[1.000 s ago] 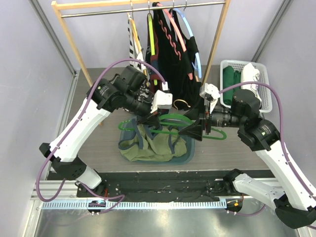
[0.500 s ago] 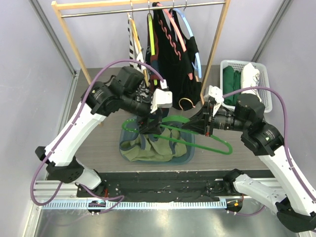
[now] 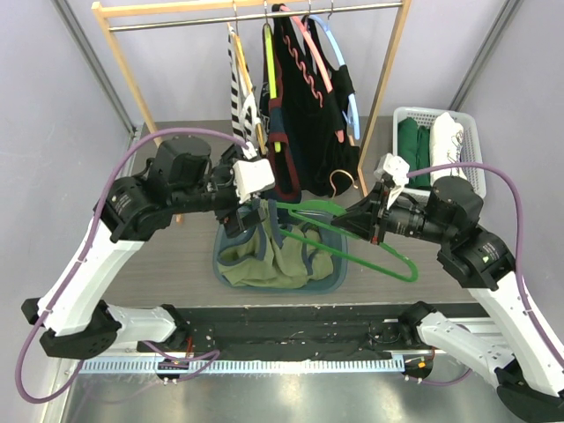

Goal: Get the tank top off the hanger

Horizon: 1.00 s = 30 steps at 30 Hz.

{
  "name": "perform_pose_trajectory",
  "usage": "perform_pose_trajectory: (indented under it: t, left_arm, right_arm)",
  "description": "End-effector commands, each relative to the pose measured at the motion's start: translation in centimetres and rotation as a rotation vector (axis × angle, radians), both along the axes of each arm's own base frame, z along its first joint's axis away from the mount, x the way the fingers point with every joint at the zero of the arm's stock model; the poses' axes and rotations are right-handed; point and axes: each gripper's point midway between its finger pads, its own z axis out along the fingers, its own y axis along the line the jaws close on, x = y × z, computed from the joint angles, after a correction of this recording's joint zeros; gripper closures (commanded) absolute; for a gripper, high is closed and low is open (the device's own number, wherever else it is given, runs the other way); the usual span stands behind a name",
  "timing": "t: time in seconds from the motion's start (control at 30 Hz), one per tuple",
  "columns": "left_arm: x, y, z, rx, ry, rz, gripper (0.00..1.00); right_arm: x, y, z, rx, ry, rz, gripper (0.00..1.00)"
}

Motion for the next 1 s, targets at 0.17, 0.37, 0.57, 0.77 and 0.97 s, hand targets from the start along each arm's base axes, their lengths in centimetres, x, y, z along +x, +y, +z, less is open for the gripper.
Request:
perform_pose_trajectory:
  t: [0.17,0.37,0.57,0.77,0.97]
  left_arm:
    - [1.4,1.9,-0.3,-0.006,-0.044,0.144,0.00]
    - [1.3,0.8,-1.9,-0.012,0.022,0.128,0.04]
    - [1.9,-0.7,-3.1,-0.016,0.074,0.126,0.14]
    - [2.4,-2.5,-2.7,-0.053,0.133,0.129,0.27]
    - [3.3,-3.2,-2.7,-0.061,0.149,0.157,0.61]
  right_arm:
    - [2.6,-0.6,4.1,0.071,-0.117,-0.129,0.99]
    - [2.8,-0.3,4.6,0.084,-0.117,-0.124,0.99]
    - [2.6,0.1,4.7,0.097,-0.117,-0.103,0.99]
    - [2.4,0.2,4.2,0.101,-0.109,-0.089,0.99]
    - [2.2,0.1,3.9,0.103,-0.107,-0.086,0.99]
